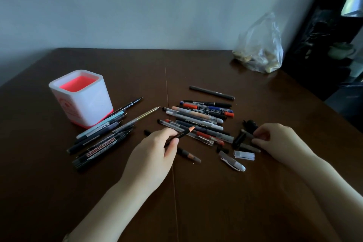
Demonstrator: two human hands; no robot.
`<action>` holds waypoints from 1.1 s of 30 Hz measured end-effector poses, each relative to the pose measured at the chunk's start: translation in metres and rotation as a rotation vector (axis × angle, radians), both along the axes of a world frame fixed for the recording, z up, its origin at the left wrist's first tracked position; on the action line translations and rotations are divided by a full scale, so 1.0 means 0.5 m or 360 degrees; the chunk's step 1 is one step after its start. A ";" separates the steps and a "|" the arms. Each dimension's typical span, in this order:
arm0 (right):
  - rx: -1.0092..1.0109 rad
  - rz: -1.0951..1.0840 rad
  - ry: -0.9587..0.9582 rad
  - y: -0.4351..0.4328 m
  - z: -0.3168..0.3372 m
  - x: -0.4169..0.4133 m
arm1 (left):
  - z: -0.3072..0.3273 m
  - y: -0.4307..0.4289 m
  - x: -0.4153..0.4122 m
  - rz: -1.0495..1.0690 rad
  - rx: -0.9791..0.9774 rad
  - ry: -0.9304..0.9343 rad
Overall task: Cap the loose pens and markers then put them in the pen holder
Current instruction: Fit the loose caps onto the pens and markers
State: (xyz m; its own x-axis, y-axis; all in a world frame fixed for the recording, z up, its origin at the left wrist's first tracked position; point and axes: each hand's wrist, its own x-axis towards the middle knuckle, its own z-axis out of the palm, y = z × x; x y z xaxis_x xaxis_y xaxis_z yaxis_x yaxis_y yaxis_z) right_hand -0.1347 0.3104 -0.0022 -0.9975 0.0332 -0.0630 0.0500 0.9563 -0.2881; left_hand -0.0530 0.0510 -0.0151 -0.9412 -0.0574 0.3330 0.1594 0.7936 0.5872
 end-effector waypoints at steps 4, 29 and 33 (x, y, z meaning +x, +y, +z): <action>-0.0013 0.0077 0.0194 -0.003 0.011 0.017 | -0.002 -0.003 0.000 -0.0006 0.0016 0.0049; -0.1494 0.0413 0.0143 -0.161 0.068 0.062 | 0.008 -0.001 0.005 -0.0123 0.0097 0.0035; -0.1621 0.0341 0.0080 -0.183 0.034 0.052 | 0.008 -0.009 0.001 -0.0093 0.0122 0.0053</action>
